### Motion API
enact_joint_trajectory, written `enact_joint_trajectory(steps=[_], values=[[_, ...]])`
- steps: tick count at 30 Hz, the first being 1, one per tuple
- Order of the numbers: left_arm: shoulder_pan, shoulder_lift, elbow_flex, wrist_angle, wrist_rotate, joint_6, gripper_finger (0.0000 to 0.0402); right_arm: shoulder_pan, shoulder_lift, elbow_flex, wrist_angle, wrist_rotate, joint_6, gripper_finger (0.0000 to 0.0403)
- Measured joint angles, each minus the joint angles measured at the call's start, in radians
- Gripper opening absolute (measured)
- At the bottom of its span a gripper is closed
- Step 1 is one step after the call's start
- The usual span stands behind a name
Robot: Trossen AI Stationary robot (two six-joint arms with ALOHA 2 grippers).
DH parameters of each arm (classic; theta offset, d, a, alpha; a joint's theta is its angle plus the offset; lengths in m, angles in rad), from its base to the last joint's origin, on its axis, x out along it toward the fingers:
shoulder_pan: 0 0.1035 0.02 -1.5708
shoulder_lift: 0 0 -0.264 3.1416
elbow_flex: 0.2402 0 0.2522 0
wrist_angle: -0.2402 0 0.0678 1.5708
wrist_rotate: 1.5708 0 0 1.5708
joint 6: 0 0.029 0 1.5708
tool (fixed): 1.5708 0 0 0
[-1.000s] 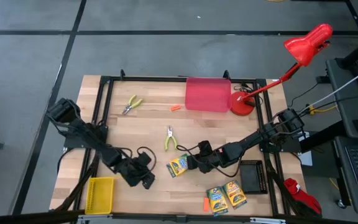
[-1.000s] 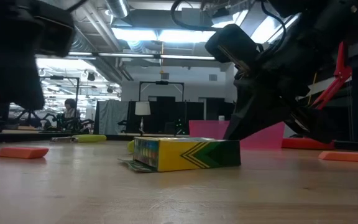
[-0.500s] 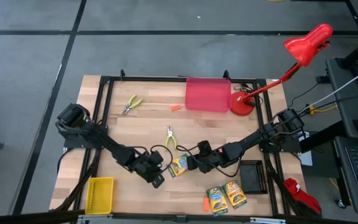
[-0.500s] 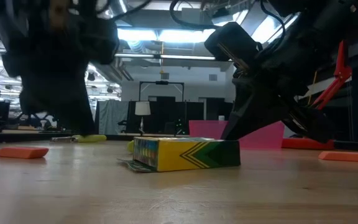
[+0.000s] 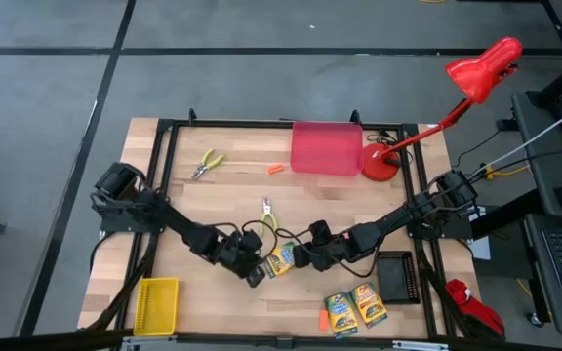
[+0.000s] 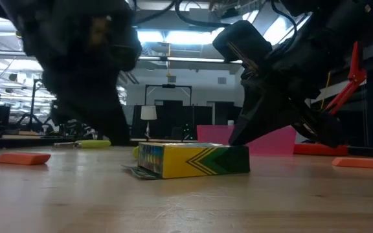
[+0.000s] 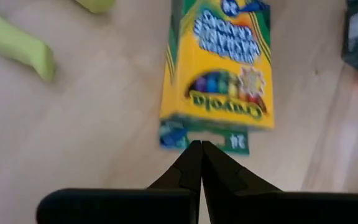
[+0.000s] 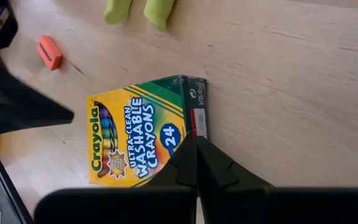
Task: Pick & Place School Supplies
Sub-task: Put the yellow crayon box into the red bin
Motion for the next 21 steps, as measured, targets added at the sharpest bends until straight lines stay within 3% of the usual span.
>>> enact_joint_trajectory(steps=[11, 21], values=[[0.013, 0.089, 0.0, 0.12, 0.033, -0.024, 0.0003, 0.033, 0.0, 0.0, -0.012, 0.0, 0.022, 0.0], [0.022, 0.08, 0.033, 0.169, -0.01, -0.018, 0.0003, 0.061, 0.0, 0.0, -0.024, 0.027, 0.039, 0.0]])
